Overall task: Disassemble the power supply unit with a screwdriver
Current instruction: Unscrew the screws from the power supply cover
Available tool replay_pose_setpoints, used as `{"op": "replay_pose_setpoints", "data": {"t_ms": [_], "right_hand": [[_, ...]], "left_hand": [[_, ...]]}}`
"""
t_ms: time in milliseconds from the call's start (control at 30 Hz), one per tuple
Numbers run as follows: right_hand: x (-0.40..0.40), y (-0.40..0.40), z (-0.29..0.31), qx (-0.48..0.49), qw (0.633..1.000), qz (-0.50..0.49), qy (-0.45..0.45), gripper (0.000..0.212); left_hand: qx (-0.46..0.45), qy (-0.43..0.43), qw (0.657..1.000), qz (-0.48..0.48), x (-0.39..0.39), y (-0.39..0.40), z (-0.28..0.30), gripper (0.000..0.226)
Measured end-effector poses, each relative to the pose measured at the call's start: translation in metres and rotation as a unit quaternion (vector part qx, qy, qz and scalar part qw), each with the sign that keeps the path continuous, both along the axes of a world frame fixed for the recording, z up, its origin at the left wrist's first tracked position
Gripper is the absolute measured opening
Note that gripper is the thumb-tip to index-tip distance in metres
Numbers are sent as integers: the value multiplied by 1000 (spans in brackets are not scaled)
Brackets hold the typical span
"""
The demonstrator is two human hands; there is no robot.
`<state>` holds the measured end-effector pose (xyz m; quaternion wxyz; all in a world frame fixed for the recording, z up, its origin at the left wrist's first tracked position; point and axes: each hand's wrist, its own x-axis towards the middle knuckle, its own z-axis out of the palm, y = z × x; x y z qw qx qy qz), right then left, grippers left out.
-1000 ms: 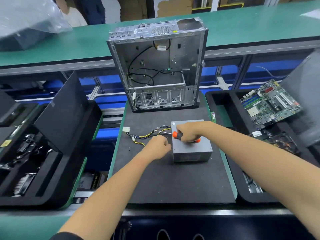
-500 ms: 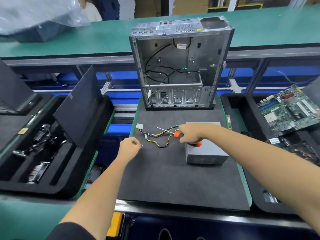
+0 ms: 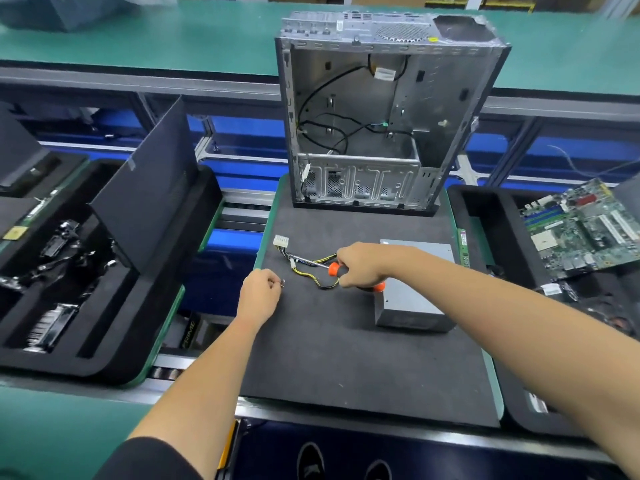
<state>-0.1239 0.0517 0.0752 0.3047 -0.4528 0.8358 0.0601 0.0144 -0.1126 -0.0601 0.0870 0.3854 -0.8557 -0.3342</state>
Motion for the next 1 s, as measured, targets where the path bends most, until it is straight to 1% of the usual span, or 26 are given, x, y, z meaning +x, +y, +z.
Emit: {"op": "replay_pose_setpoints", "data": {"t_ms": [133,367,433,500,533,600,700,767,867,933,1000], "right_hand": [[1,-5,-1,5,1000,0,-2,41],[-1,-6,8,-5,1000,-4,-7,41],[-2,-3,13,-10,1000,-4,-4,39],[-5,1,21,-15,1000,1,1,41],[-6,4,28,-21,1000,5,6,43],[-9,11,46,-40,999,8,27,43],[-21,33,81,-44,998,2,55,40],[-31,54,105,-31,998,-15,53,32],[-42,87,135,-44,995,-43,76,18],[-48,113,146,-63,992,-70,87,16],[-52,136,150,-67,989,-98,91,17]], "left_hand": [[11,7,1000,-5,3,-1,2,14],[45,7,999,-4,9,-5,9,23],[40,26,999,3,8,-2,16,23],[25,73,997,-2,-1,8,30,28],[16,95,995,-23,-9,16,40,33],[4,120,988,-93,-29,36,60,38],[-6,155,969,-192,-60,74,85,18],[11,174,956,-238,-73,101,99,18],[46,171,939,-295,-87,140,115,23],[73,147,922,-351,-96,167,120,22],[83,112,907,-398,-104,189,119,15]]}}
